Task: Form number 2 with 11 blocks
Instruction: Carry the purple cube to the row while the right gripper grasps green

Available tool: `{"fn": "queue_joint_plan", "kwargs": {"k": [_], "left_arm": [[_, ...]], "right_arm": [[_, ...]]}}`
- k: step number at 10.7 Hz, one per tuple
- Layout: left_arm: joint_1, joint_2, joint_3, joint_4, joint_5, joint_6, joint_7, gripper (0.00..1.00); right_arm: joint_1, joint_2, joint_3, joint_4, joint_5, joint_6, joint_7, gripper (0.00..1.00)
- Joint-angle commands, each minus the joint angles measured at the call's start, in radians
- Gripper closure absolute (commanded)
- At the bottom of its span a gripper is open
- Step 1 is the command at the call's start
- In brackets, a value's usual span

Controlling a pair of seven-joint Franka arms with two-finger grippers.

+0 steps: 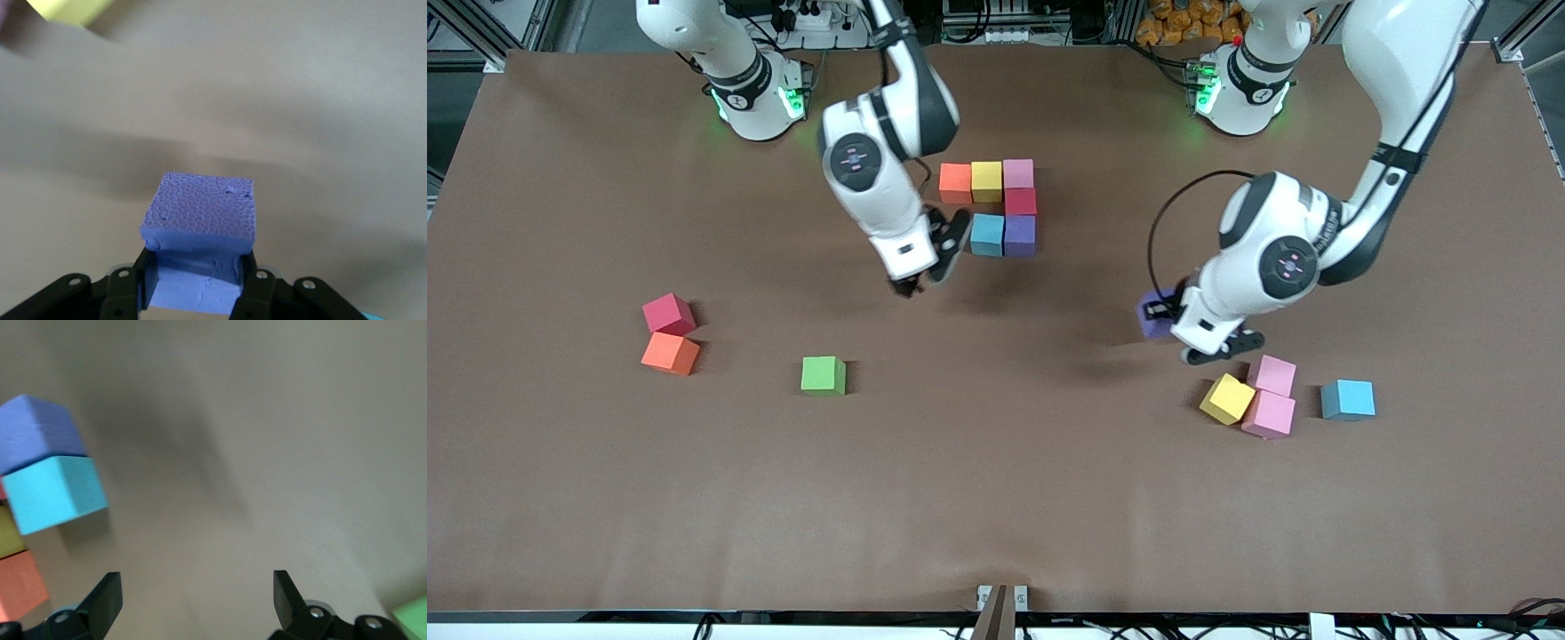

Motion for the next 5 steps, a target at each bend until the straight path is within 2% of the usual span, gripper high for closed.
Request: {"fn": "queue_joint_plan", "kwargs": {"k": [1, 2, 5], "left_arm": [[0.003, -0.021, -0.110, 0.023, -0.018, -0.035, -0.208, 0.54], [0.003, -0.021, -0.159, 0.028, -0.018, -0.035, -0.283, 0.54], [-0.013, -0.016, -0.252, 0.066, -0.018, -0.035, -0.521, 0.54]], "right_arm": [[-0.128, -0.009, -0.021, 0.002, 0.006, -0.011, 0.021, 0.00], [-0.198, -0.006, 0.006, 0.007, 0.001, -0.010, 0.019, 0.00], [-0.495, -0.009, 0.184, 0.017, -0.002, 0.056, 0.012, 0.00]]}}
